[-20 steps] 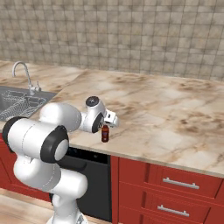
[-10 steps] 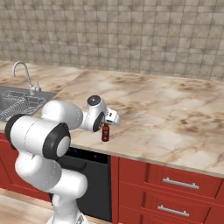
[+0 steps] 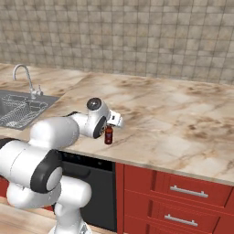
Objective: Place the ketchup and condiment bottle from the counter to the top shelf of the fridge. If the existing items in the fridge are on the top shelf, move them to other shelves.
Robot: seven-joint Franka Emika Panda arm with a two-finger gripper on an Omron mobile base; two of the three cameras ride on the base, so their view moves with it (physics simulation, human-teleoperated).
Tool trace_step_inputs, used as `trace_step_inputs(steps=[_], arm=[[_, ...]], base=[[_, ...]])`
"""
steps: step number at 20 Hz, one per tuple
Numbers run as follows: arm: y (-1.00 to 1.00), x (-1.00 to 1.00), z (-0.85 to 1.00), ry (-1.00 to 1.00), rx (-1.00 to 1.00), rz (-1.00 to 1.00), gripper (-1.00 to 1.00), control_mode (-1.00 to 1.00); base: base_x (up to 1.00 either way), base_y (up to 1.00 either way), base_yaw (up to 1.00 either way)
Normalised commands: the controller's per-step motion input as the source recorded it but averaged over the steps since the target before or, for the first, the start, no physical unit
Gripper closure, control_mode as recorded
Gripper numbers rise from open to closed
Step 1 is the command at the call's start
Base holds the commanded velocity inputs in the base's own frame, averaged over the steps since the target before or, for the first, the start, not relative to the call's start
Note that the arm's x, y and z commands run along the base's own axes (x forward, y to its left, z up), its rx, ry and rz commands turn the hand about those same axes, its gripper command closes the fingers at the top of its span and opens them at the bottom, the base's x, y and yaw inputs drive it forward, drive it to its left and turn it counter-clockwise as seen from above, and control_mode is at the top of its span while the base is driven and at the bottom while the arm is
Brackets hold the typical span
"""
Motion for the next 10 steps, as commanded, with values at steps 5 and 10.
trace_step_inputs(steps=[5, 10], arm=[[0.0, -0.89, 1.0, -0.24, 0.0, 0.0, 1.0, -1.0], [0.0, -1.0, 1.0, -0.11, 0.0, 0.0, 1.0, -1.0]], base=[[0.0, 0.0, 0.0], [0.0, 0.0, 0.0]])
